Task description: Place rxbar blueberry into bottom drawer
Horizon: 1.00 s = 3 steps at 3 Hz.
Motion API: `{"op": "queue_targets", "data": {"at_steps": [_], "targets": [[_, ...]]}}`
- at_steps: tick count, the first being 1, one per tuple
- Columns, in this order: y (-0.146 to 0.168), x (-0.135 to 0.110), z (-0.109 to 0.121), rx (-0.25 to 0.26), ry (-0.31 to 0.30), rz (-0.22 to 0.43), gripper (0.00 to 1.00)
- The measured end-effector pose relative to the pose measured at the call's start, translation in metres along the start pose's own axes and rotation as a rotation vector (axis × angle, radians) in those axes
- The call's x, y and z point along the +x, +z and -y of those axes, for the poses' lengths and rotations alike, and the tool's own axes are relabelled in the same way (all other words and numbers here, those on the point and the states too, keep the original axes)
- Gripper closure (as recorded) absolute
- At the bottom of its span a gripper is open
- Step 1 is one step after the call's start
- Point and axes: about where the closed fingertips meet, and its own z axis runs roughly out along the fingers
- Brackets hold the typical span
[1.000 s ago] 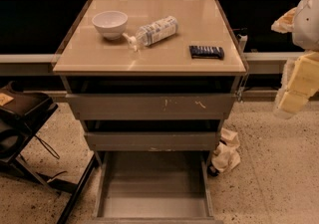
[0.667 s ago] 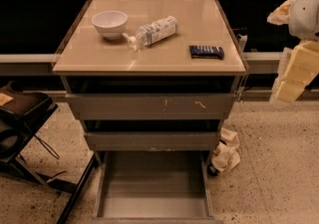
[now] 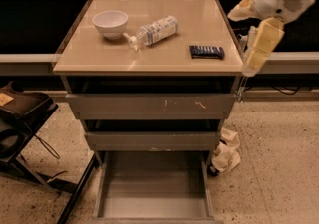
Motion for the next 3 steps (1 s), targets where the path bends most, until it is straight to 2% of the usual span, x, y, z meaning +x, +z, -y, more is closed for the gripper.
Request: {"op": "queue_targets", "data": {"at_steps": [1, 2, 3], "targets": [[0.034, -0.020, 0.049, -0.068, -0.010, 0.152, 0.00], [0.049, -0.031, 0.078, -0.054, -0.008, 0.246, 0.00], [0.055, -0.027, 0.089, -0.023, 0.015, 0.261, 0.00]]}}
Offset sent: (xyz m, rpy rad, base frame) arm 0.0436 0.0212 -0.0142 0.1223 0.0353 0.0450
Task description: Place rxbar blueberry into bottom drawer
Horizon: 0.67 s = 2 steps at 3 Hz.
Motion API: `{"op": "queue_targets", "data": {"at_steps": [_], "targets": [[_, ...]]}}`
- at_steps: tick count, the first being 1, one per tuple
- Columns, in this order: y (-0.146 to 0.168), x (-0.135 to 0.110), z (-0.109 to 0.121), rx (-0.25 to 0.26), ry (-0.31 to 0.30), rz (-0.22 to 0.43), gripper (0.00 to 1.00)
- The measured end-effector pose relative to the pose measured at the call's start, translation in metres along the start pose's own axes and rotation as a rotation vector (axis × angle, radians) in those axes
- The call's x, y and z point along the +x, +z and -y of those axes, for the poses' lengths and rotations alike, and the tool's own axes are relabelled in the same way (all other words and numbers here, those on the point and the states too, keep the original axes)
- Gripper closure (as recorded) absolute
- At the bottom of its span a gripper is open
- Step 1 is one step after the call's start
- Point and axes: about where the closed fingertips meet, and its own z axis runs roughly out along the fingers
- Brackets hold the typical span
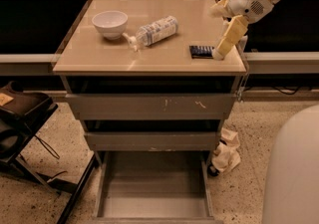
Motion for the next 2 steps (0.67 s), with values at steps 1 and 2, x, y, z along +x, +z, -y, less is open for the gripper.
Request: {"op": "queue_targets", "data": {"at_steps": [1, 2], "targets": [[-0.002, 0.015, 0.017, 0.106, 0.075, -0.019, 0.00], [0.003, 0.018, 0.066, 0.262, 0.169, 0.027, 0.00]]}}
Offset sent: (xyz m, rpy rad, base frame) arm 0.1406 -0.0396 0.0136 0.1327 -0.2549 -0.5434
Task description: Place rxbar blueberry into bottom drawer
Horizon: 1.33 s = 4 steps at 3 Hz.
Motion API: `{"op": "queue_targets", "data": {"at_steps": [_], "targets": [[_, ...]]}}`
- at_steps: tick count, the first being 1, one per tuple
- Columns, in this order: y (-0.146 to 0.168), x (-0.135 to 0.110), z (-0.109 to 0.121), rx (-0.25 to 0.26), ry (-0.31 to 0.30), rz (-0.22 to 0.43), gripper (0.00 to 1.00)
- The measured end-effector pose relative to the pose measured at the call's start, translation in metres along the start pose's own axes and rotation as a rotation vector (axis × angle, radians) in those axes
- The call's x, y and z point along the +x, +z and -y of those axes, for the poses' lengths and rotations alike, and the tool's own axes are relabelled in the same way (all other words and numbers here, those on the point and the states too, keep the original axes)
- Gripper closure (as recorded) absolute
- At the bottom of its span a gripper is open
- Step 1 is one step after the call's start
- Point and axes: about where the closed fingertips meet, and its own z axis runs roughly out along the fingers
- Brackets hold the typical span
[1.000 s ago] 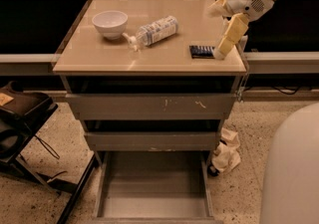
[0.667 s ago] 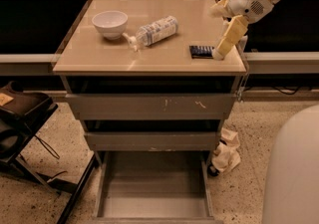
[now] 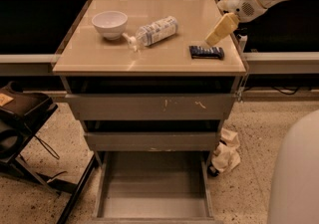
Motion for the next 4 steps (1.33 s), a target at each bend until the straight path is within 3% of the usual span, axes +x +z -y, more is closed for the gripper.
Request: {"op": "queue_targets", "data": {"at_steps": [1, 2, 4], "targets": [[0.003, -0.008, 0.014, 0.052, 0.003, 0.030, 0.00], [0.006, -0.004, 0.019, 0.043, 0.007, 0.083, 0.00], [-0.004, 0.032, 0.071, 0.085, 0.119, 0.283, 0.00]]}}
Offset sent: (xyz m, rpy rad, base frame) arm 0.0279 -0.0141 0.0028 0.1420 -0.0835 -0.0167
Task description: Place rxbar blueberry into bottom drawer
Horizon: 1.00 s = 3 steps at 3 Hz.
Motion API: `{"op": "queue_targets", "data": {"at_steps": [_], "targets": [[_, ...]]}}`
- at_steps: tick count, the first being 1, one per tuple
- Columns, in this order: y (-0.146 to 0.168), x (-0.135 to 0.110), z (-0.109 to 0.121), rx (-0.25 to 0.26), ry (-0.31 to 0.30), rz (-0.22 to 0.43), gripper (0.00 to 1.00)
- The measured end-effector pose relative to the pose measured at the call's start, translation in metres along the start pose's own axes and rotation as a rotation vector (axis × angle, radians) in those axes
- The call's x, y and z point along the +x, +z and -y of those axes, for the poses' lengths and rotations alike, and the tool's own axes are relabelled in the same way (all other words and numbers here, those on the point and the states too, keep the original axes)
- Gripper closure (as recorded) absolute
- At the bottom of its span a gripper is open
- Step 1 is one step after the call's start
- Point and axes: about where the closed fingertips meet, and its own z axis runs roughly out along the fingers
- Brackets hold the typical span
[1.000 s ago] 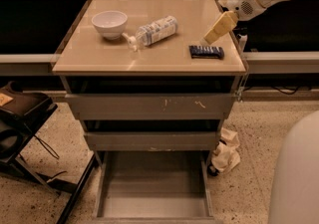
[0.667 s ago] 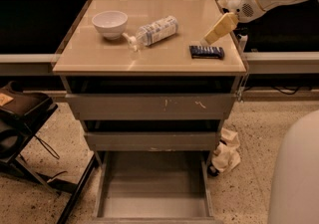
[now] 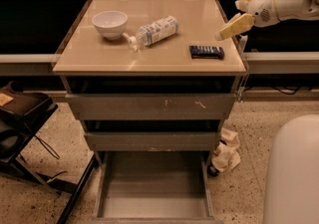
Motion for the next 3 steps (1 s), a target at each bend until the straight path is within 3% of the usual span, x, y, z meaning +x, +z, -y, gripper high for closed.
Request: {"op": "queue_targets", "data": {"at_steps": [1, 2, 3], "targets": [[-0.001, -0.004, 0.005, 0.008, -0.006, 0.019, 0.00], [0.022, 0.022, -0.001, -0.031, 0.027, -0.054, 0.00], [0.054, 0.068, -0.007, -0.103, 0.134, -0.071, 0.00]]}}
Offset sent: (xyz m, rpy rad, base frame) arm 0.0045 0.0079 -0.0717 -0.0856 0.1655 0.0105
